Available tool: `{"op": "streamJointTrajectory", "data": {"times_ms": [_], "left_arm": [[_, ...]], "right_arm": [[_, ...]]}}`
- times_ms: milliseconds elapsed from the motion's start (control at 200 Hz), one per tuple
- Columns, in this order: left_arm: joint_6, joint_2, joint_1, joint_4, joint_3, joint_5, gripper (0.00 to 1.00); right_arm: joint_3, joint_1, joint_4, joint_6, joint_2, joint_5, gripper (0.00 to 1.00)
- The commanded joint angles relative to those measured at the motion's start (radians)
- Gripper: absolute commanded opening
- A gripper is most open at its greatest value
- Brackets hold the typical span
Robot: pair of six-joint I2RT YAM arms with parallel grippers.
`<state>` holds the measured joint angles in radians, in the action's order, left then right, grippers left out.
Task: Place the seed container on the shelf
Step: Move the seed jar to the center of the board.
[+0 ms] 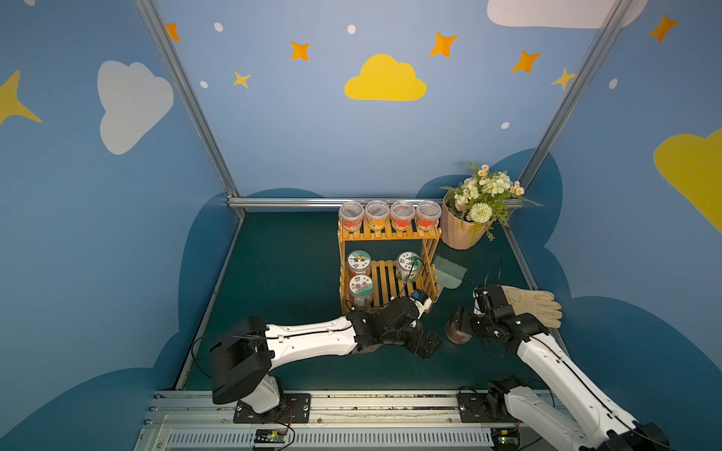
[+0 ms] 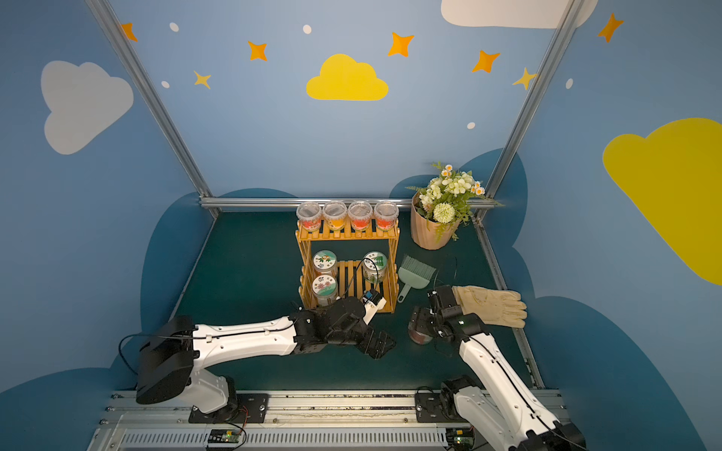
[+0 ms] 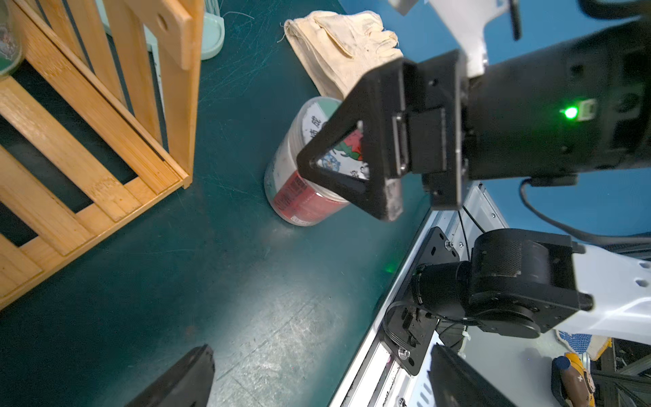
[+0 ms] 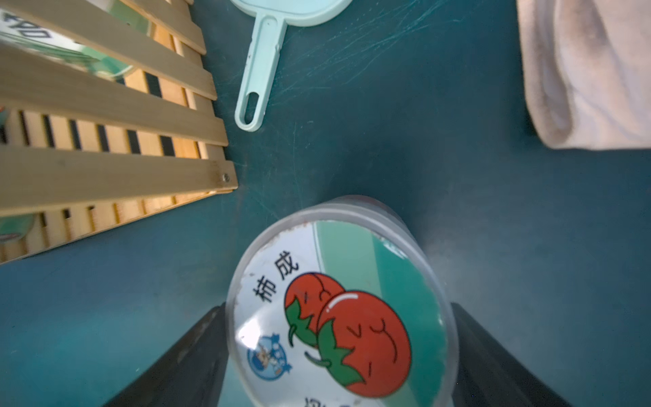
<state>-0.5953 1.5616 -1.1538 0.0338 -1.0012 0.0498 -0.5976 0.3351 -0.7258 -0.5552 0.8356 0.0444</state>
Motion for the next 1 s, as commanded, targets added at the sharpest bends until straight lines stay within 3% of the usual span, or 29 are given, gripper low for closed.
{"op": "streamJointTrajectory", "data": {"times_ms": [0, 205, 325, 571, 996], "left_arm": [[-0.010, -0.033, 0.005, -0.008, 0.003, -0.021, 1.00], [-0.014, -0.081, 0.009, -0.011, 0.045, -0.049, 1.00], [-0.018, -0.111, 0.012, -0.032, 0.079, -0.069, 1.00], [-0.044, -0.177, 0.028, -0.026, 0.150, -0.128, 1.00], [-0.091, -0.308, 0.060, 0.027, 0.241, -0.172, 1.00]], "right_arm": [[-0.015, -0.002, -0.018, -0.008, -0.114, -0.064, 0.83], [-0.028, 0.030, -0.092, -0.055, -0.228, -0.227, 0.79], [-0.022, 0.119, -0.110, -0.082, -0.234, -0.275, 0.78], [0.018, 0.367, -0.067, -0.156, -0.223, -0.165, 0.79], [-0.051, 0.621, 0.052, -0.093, -0.083, -0.039, 0.80]]}}
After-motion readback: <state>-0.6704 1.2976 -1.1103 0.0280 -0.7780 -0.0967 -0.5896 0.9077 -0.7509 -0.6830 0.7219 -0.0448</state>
